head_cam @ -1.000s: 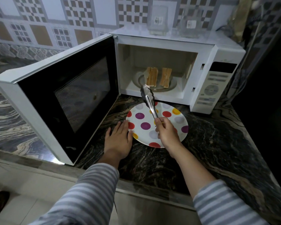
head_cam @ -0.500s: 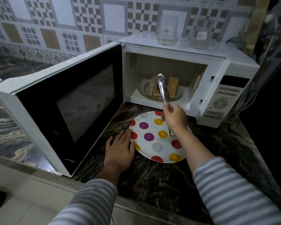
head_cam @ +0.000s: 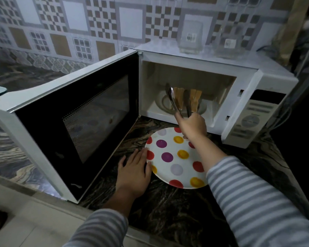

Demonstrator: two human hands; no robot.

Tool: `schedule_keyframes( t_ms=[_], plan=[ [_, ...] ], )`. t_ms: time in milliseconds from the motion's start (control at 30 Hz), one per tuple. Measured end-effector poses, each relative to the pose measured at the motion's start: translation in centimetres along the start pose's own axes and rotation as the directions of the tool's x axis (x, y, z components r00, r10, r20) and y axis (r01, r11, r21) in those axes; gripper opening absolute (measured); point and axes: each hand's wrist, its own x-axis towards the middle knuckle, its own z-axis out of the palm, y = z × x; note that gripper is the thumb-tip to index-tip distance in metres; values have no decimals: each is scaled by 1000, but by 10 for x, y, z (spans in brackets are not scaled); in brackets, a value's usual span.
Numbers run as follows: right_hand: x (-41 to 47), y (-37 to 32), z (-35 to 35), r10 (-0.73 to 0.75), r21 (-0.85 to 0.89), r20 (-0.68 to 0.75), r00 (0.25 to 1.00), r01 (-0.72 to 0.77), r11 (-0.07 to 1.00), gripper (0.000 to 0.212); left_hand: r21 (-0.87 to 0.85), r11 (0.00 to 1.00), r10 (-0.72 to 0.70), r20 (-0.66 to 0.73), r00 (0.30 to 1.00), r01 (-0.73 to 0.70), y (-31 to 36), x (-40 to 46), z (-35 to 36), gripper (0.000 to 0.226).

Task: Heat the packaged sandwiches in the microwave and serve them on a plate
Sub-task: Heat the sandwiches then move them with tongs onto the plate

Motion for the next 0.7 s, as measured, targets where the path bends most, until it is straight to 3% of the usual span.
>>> schedule_keyframes(
  t_ms=[333, 700],
  plan=[
    [47, -14, 17, 13, -247, -31, 999, -20, 969, 59, -4, 1000, -8, 20, 1000, 8, -2, 0, 3, 77],
    [70, -12, 39, 26, -335, 10, 1000, -21, 942, 41, 0, 1000, 19, 40, 999, -19, -1, 1, 2, 86]
  ],
)
